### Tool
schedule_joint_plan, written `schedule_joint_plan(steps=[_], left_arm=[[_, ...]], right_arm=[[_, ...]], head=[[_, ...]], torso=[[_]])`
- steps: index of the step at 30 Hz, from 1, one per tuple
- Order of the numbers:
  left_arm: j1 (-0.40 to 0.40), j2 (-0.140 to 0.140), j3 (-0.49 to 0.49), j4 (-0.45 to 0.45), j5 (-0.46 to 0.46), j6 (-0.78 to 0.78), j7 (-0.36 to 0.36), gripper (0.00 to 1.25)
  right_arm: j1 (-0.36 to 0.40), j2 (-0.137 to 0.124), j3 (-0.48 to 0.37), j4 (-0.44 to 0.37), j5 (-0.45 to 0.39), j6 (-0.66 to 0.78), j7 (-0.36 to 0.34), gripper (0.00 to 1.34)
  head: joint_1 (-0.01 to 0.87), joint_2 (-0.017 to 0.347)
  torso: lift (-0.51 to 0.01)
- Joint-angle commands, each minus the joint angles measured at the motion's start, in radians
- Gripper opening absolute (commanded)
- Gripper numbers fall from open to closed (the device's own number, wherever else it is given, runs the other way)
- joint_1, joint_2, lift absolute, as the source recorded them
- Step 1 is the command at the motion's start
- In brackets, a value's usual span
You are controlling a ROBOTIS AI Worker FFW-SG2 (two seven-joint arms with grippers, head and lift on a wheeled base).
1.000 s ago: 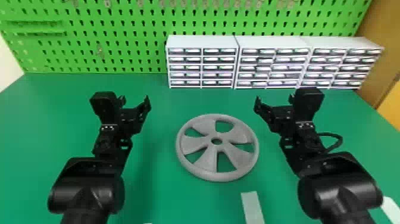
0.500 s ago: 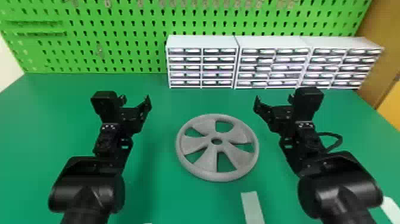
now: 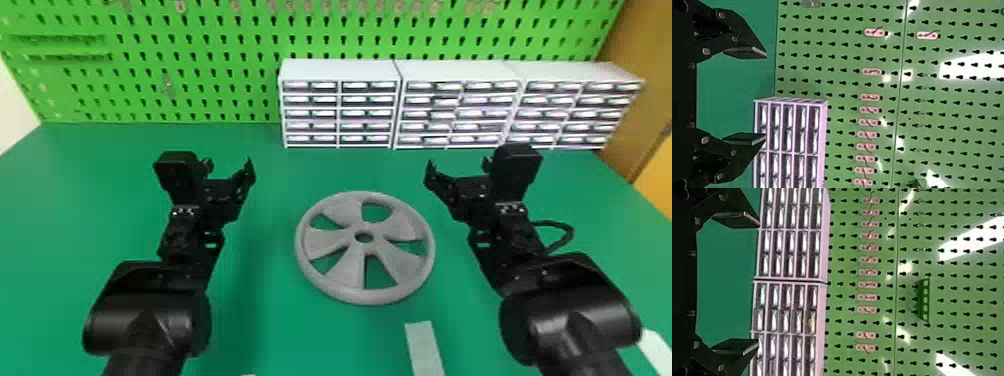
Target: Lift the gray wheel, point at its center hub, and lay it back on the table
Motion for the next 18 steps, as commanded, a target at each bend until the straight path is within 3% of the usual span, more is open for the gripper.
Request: schedule_joint_plan(steps=[1,18], left_arm=[[-0.003,0.000,0.000,0.000,0.001,-0.001,0.000,0.74],[0.000,0.000,0.002,0.000,0.008,-0.009,0.001,0.74]], right_arm=[[0.000,0.002,0.001,0.000,0.000,0.000,0.000,1.11],[-0.003,0.003,-0.006,0.000,-0.005,0.001,0.000,1.11]], head=[[0.692,0.048],[0.692,0.048]], torso=[[-0.096],[-0.096]])
